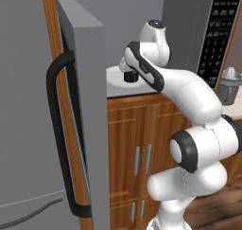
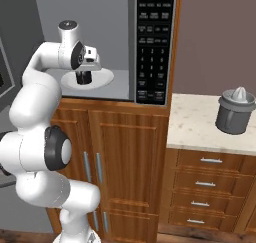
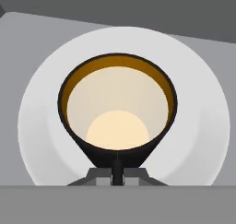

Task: Pick the mug from the counter and place it inside the microwave. Then close the microwave.

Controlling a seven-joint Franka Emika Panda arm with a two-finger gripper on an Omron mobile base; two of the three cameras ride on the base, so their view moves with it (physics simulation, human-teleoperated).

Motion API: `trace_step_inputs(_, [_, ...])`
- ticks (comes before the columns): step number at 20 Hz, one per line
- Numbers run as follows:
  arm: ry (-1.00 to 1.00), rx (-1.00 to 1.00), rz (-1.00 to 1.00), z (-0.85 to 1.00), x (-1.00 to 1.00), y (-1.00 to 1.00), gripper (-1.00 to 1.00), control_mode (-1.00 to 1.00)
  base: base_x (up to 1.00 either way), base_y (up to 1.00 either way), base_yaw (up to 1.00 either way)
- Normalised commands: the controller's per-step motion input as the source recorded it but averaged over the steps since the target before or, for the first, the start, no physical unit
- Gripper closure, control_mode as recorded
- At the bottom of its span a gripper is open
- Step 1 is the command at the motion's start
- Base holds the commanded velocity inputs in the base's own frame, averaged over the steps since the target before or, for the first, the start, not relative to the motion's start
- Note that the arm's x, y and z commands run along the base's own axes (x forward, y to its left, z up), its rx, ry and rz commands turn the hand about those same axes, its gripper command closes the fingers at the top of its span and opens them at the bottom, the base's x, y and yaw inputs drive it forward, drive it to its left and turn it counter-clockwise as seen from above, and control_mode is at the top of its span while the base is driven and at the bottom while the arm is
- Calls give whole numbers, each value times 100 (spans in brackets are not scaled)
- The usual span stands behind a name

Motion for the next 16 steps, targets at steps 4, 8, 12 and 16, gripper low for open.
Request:
trace_step_inputs(4, [0,0,0,0,0,0,-100,-100,0,0,0])
trace_step_inputs(8, [0,0,0,0,0,0,-100,-100,0,0,0])
trace_step_inputs(12, [-1,0,0,-6,-9,0,-100,-100,0,0,0])
trace_step_inputs(16, [-6,2,0,4,-60,-8,-100,-100,0,0,0])
